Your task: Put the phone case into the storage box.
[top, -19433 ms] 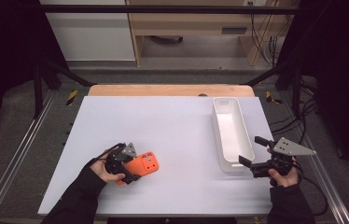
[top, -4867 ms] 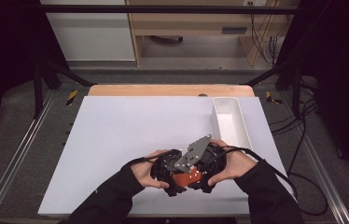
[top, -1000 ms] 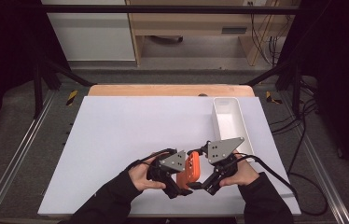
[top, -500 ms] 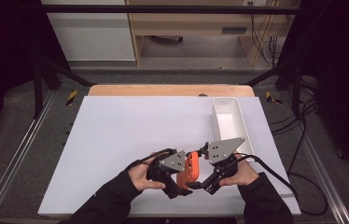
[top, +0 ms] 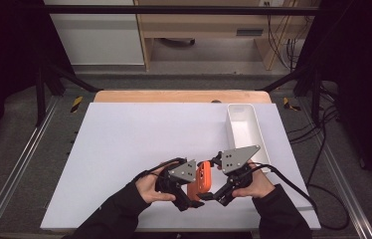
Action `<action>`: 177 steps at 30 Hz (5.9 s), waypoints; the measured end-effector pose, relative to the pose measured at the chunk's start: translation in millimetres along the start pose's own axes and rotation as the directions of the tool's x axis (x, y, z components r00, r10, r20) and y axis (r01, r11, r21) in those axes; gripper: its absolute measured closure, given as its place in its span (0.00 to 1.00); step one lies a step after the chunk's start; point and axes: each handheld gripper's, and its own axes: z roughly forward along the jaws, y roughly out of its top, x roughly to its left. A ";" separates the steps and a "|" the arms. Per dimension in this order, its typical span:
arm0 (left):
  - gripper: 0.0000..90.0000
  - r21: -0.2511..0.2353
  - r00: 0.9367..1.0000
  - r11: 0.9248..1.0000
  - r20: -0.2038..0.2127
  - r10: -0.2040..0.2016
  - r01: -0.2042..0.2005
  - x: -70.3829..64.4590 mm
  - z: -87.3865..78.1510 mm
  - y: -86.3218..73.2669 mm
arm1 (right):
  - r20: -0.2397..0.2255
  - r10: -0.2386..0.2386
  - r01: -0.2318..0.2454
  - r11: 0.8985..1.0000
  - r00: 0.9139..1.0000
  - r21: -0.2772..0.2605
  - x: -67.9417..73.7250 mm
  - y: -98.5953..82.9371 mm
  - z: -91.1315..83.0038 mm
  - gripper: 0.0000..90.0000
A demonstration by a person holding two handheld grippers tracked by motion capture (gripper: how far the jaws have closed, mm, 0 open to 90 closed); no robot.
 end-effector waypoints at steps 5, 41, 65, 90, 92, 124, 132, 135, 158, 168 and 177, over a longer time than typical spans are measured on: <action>0.17 -0.004 1.000 1.000 -0.003 0.000 0.000 -0.2 -0.6 0.2 | 0.000 0.003 -0.003 1.000 1.000 -0.004 -0.1 0.3 -0.4 0.18; 0.02 -0.059 0.986 0.995 -0.141 -0.083 0.076 4.9 -39.6 -23.7 | 0.104 0.020 -0.019 1.000 0.994 -0.008 -5.0 6.8 -21.7 0.18; 0.02 -0.178 0.879 0.944 -0.350 -0.324 0.277 21.3 -79.3 -85.4 | 0.282 0.084 -0.077 0.996 0.956 -0.035 -12.8 15.8 -55.6 0.18; 0.02 -0.342 0.755 0.875 -0.455 -0.473 0.342 18.0 -122.1 -139.1 | 0.505 0.231 -0.208 0.973 0.832 -0.101 -40.5 32.5 -94.3 0.18; 0.02 -0.353 0.744 0.870 -0.462 -0.483 0.345 17.4 -125.3 -143.5 | 0.525 0.243 -0.222 0.969 0.815 -0.105 -43.8 34.0 -96.6 0.18; 0.01 -0.391 0.665 0.847 -0.529 -0.527 0.361 14.5 -139.0 -177.0 | 0.765 0.339 -0.363 0.920 0.548 -0.147 -97.0 53.3 -114.7 0.17; 0.01 -0.374 0.672 0.853 -0.529 -0.519 0.364 15.5 -135.7 -177.1 | 0.791 0.379 -0.410 0.894 0.480 -0.180 -110.7 55.7 -115.5 0.17; 0.01 -0.374 0.673 0.853 -0.528 -0.518 0.363 15.7 -135.4 -177.2 | 0.800 0.388 -0.425 0.886 0.458 -0.187 -115.5 55.6 -113.9 0.17; 0.01 -0.377 0.686 0.856 -0.517 -0.512 0.354 18.0 -133.6 -178.2 | 0.858 0.391 -0.511 0.839 0.333 -0.184 -153.8 53.3 -86.7 0.17; 0.01 -0.366 0.695 0.862 -0.514 -0.502 0.352 17.9 -131.9 -177.7 | 0.877 0.386 -0.535 0.824 0.287 -0.188 -168.2 46.6 -78.9 0.17; 0.01 -0.358 0.701 0.865 -0.511 -0.498 0.353 18.0 -130.1 -177.0 | 0.884 0.396 -0.565 0.800 0.247 -0.201 -179.1 40.3 -72.0 0.17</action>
